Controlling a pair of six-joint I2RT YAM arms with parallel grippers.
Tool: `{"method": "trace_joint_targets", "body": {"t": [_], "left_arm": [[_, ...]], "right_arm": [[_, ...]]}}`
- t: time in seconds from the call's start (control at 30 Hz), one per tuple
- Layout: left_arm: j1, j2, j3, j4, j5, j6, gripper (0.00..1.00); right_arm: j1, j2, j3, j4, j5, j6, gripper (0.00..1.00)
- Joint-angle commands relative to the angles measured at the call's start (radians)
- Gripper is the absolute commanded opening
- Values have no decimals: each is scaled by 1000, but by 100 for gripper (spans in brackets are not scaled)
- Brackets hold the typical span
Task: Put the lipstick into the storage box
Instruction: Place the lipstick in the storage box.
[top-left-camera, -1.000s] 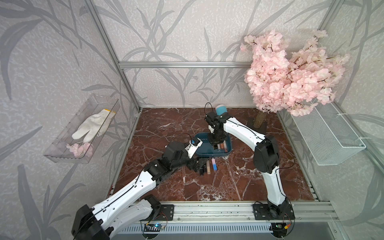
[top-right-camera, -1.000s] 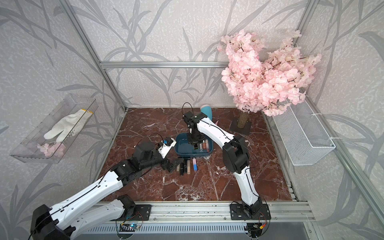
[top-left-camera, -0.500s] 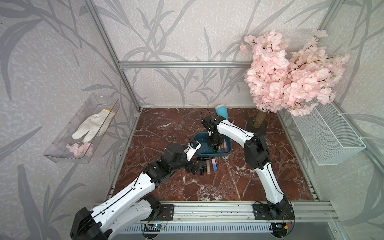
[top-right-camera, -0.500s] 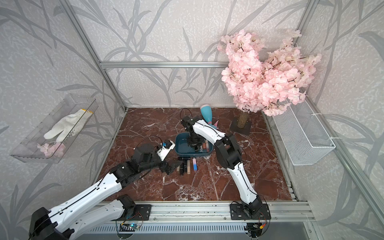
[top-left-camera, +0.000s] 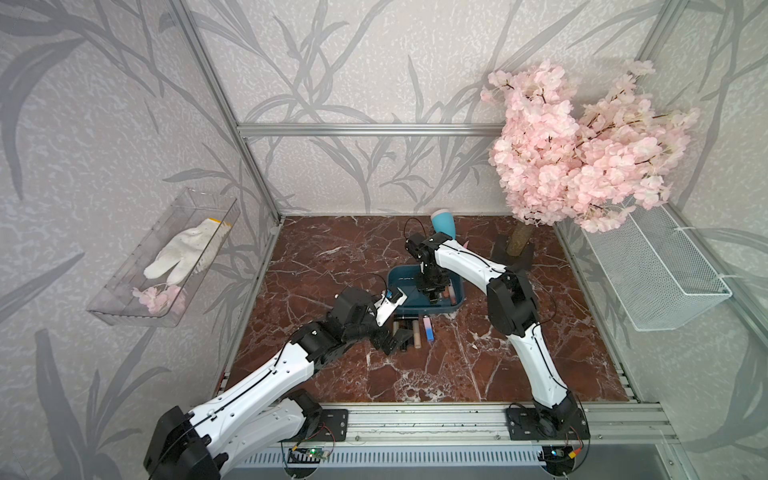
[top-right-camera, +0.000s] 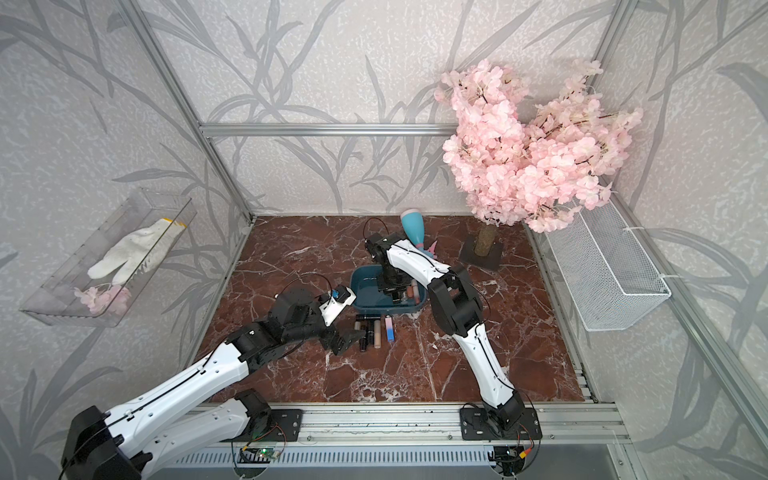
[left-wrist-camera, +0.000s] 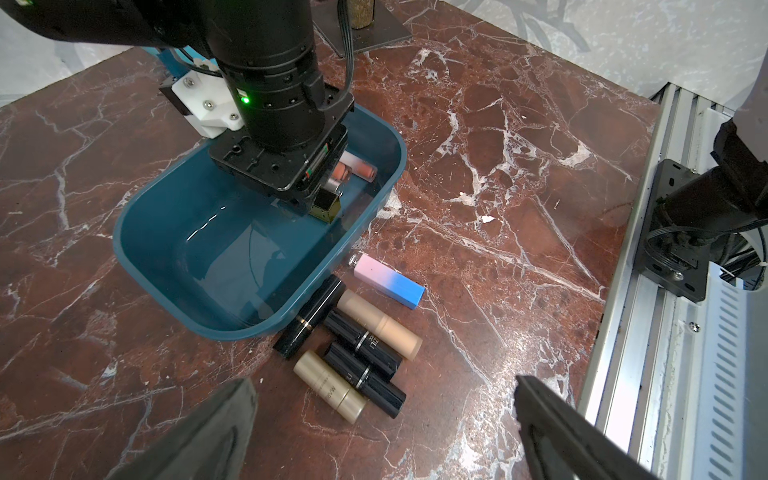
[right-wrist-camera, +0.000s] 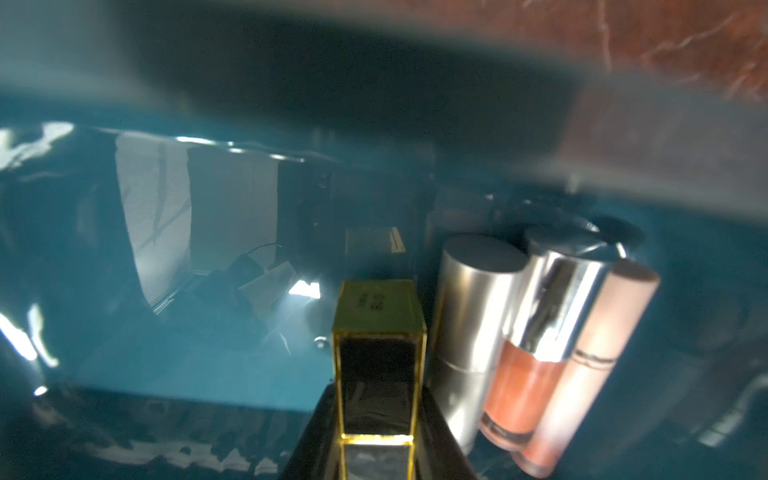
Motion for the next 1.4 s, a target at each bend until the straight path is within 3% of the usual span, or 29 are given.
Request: {"method": "trace_joint_targets", "body": {"t": [0.0, 0.33, 0.97, 1.37], "left_arm": [[4, 5, 3, 1, 20, 11, 100], [4, 16, 6, 6, 28, 4, 100], [4, 26, 5, 22, 28, -18, 100], [4, 40, 11, 61, 26, -38, 100]], "right_arm": [[-10, 19, 18, -1, 21, 18, 19], [-27, 26, 6, 4, 22, 25, 20], [-37, -9, -46, 28, 21, 24, 37], [-38, -75, -43, 23, 19, 21, 39]]}}
